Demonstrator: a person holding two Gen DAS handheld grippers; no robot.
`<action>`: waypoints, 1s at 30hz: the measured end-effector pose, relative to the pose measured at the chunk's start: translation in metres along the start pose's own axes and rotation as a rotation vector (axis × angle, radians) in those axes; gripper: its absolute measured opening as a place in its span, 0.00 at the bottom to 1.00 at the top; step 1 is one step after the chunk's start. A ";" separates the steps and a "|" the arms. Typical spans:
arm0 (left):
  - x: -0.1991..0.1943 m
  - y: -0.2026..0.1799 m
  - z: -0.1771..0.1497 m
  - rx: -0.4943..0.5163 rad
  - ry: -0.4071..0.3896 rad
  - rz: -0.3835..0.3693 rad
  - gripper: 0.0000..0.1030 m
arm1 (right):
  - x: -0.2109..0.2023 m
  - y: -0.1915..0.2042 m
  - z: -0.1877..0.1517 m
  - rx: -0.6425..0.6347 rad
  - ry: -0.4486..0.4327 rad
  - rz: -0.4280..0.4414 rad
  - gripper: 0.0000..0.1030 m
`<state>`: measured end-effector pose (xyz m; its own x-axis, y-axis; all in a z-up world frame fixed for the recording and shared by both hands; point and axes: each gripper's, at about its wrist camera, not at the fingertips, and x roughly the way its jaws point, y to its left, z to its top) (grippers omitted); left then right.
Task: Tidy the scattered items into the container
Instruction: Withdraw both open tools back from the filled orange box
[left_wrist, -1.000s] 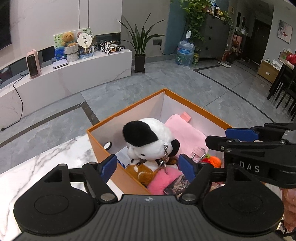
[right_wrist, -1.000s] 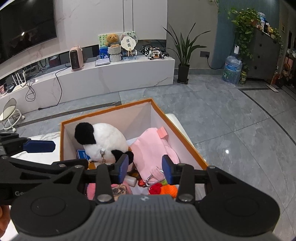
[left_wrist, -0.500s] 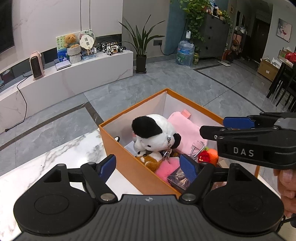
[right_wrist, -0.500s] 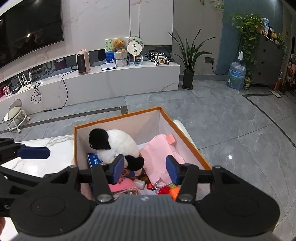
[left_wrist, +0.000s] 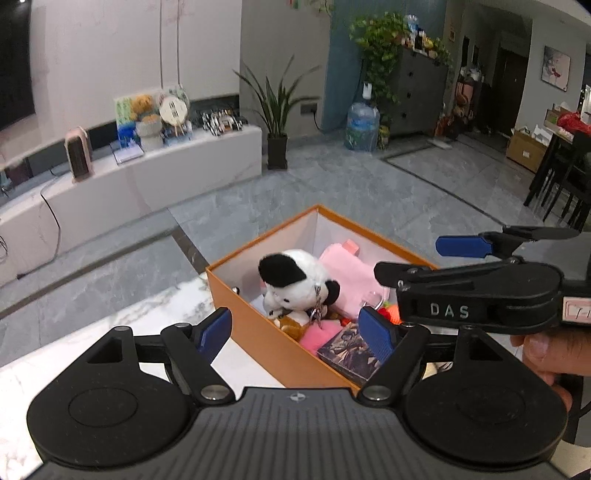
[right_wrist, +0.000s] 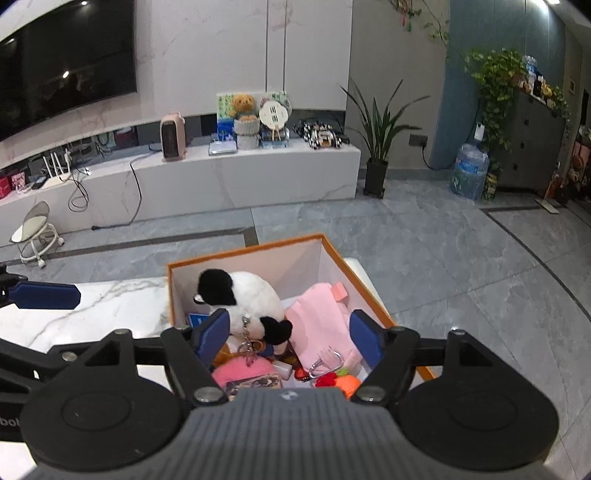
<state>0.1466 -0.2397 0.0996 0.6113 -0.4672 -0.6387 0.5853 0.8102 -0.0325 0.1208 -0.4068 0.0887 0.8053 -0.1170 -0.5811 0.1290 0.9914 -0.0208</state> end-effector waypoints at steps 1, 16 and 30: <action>-0.006 -0.002 0.000 0.000 -0.011 0.008 0.87 | -0.005 0.001 0.000 -0.001 -0.008 0.001 0.75; -0.064 -0.021 -0.039 -0.003 -0.161 0.042 0.95 | -0.067 -0.014 -0.032 0.022 -0.094 -0.009 0.90; -0.096 -0.027 -0.055 -0.023 -0.272 -0.045 0.95 | -0.100 -0.029 -0.069 0.120 -0.111 0.002 0.94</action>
<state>0.0424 -0.1974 0.1200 0.7078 -0.5780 -0.4060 0.6044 0.7931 -0.0755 -0.0035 -0.4199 0.0917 0.8639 -0.1276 -0.4873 0.1905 0.9783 0.0815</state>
